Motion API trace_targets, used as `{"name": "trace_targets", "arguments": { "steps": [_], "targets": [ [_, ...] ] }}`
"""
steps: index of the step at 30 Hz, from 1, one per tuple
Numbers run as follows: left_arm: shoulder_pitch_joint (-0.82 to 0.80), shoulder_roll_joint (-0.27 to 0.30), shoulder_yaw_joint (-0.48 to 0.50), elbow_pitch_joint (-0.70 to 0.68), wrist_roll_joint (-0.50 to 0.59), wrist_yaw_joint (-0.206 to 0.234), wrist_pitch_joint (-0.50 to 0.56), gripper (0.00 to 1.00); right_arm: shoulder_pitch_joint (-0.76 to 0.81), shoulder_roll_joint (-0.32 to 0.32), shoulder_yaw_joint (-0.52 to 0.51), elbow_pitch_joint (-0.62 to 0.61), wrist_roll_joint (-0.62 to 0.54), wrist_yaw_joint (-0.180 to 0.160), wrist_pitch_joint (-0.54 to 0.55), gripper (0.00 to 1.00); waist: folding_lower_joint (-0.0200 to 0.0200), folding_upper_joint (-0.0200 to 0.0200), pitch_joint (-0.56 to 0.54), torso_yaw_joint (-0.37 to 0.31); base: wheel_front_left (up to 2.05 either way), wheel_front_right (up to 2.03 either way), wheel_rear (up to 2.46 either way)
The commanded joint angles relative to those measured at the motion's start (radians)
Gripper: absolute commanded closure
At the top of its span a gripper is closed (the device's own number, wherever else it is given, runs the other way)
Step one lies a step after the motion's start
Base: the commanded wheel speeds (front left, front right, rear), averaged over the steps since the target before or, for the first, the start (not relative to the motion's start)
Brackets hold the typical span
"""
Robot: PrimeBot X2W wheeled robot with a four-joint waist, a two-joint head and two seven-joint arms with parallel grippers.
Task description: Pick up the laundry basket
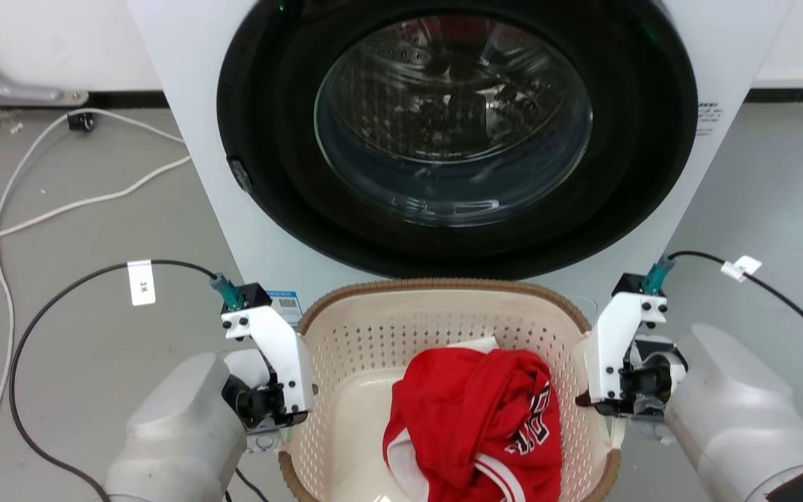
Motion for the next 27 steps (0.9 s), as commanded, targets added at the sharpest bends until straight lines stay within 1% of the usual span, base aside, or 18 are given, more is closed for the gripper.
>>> {"name": "trace_targets", "arguments": {
  "steps": [1,7,27],
  "targets": [
    [0.016,0.004,-0.005,-0.001,-0.010,-0.010,0.008,1.00,0.023,0.007,-0.009,0.001,0.002,0.011,0.014,1.00,0.0002,0.0000,-0.022,-0.002,0.00,0.00,0.00],
    [0.039,0.005,-0.017,0.006,-0.027,-0.009,0.000,1.00,0.059,0.006,-0.041,0.002,-0.020,0.011,0.035,1.00,0.0002,0.0000,-0.034,-0.008,0.00,0.00,0.00],
    [0.033,0.004,-0.045,0.014,-0.055,-0.008,-0.024,1.00,0.054,0.014,-0.108,0.002,-0.093,0.008,0.021,1.00,0.0002,0.0000,-0.028,-0.005,0.00,0.00,0.00]
  ]
}}
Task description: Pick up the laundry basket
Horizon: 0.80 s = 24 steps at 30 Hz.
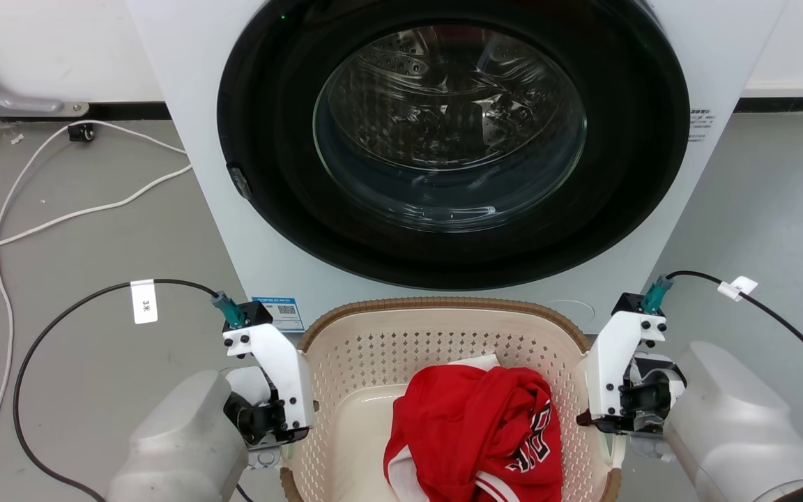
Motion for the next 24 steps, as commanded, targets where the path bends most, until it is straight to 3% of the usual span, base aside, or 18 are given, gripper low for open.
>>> {"name": "trace_targets", "arguments": {
  "steps": [1,24],
  "targets": [
    [-0.003,0.005,-0.001,-0.001,-0.011,-0.005,-0.006,1.00,0.002,0.001,-0.006,-0.001,-0.002,0.003,-0.004,1.00,0.0000,-0.0001,0.001,0.000,0.00,0.00,0.00],
    [0.001,0.006,-0.020,0.004,-0.046,-0.005,-0.021,1.00,0.013,0.017,-0.088,0.000,-0.076,0.003,0.028,1.00,0.0000,-0.0001,0.006,-0.005,0.00,0.00,0.00]
  ]
}}
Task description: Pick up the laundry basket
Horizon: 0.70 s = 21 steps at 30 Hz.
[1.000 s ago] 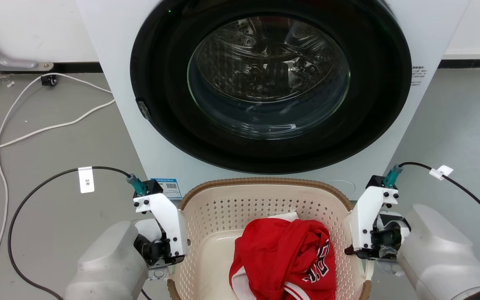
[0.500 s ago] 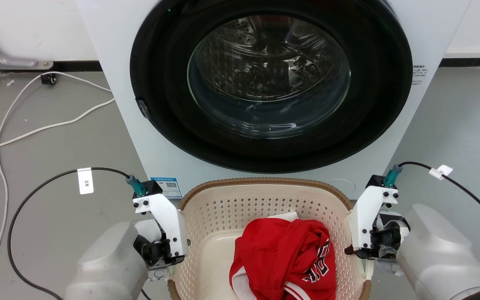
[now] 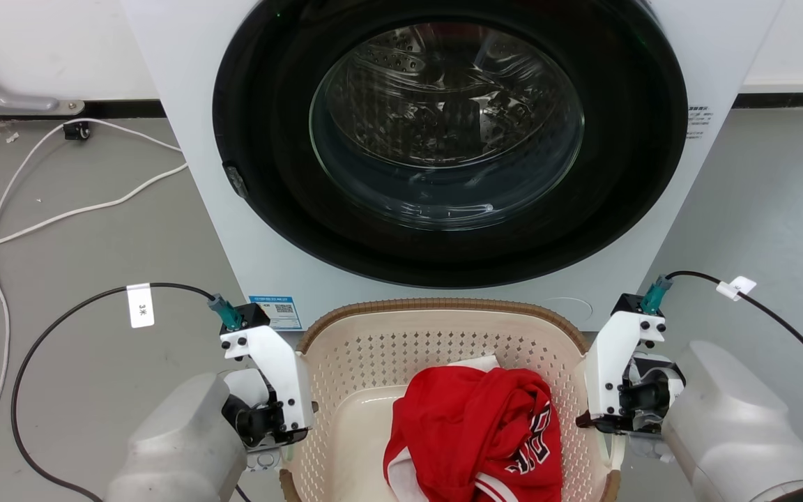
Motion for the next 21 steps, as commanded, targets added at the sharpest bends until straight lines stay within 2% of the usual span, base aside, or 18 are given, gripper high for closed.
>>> {"name": "trace_targets", "arguments": {
  "steps": [1,21],
  "targets": [
    [0.001,0.004,0.001,-0.003,-0.004,-0.005,-0.005,1.00,0.011,0.004,-0.004,0.000,-0.004,0.003,0.002,1.00,0.0000,-0.0001,0.000,0.000,0.00,0.00,0.00],
    [0.009,0.003,-0.022,0.003,-0.027,-0.005,-0.013,1.00,0.026,0.012,-0.074,0.000,-0.056,0.003,0.011,1.00,0.0000,-0.0001,-0.009,-0.001,0.00,0.00,0.00]
  ]
}}
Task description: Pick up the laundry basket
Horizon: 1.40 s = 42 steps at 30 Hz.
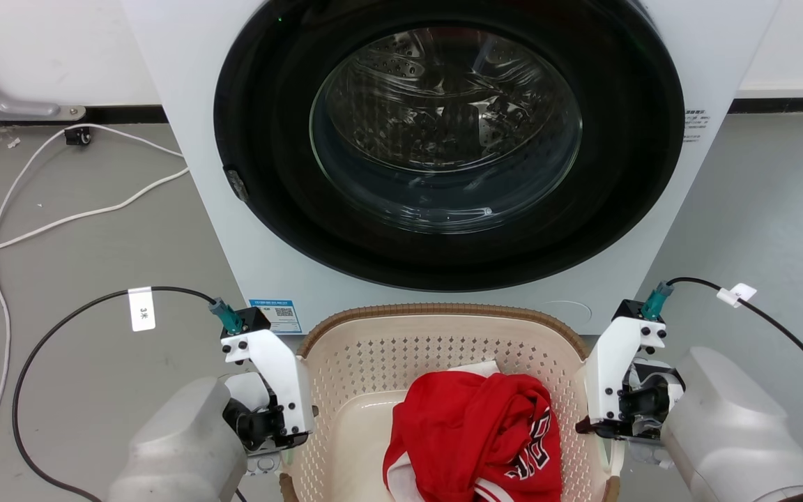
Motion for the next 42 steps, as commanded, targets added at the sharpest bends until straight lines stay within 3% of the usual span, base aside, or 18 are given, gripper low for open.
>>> {"name": "trace_targets", "arguments": {
  "steps": [1,42],
  "targets": [
    [0.005,0.003,0.001,-0.005,-0.010,-0.005,-0.008,1.00,0.012,0.004,-0.007,0.000,-0.002,0.003,0.006,1.00,0.0000,-0.0001,0.000,0.000,0.00,0.00,0.00],
    [0.009,0.007,-0.036,0.005,-0.053,-0.005,-0.013,1.00,0.015,0.018,-0.089,0.000,-0.077,0.003,0.006,1.00,0.0000,-0.0001,0.001,-0.005,0.00,0.00,0.00]
  ]
}}
